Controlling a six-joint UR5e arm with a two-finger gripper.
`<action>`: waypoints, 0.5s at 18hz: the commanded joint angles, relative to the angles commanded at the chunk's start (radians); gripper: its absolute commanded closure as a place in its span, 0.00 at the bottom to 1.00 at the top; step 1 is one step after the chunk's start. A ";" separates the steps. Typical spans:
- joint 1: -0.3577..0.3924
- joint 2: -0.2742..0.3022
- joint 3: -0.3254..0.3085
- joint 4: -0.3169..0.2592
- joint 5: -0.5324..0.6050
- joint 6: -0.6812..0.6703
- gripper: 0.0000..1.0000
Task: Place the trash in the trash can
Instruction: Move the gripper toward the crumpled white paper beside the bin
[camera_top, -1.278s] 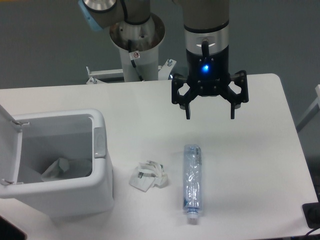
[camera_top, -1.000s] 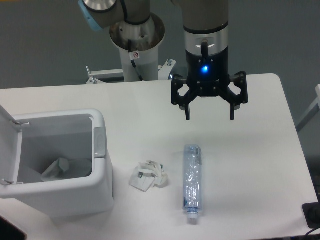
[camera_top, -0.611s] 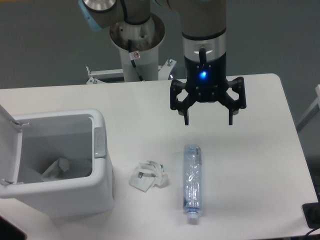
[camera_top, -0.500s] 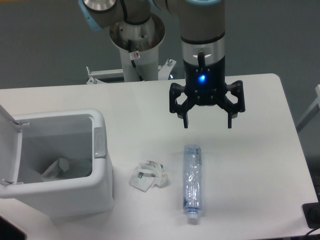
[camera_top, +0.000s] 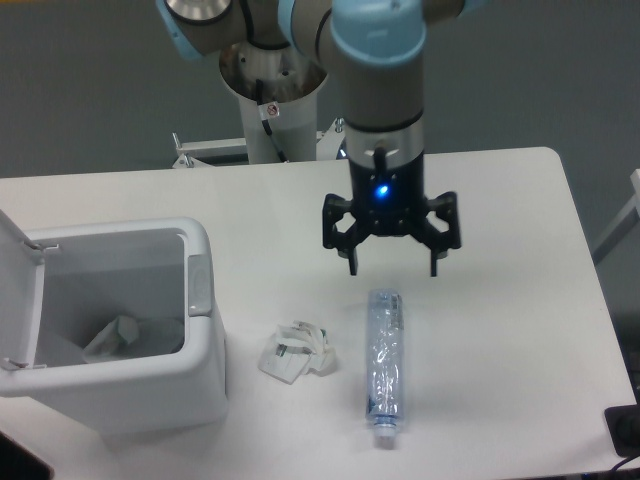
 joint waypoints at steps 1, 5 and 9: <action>-0.002 0.000 -0.029 0.000 -0.002 0.048 0.00; -0.005 -0.038 -0.094 0.008 -0.005 0.335 0.00; -0.035 -0.104 -0.101 0.053 -0.009 0.433 0.00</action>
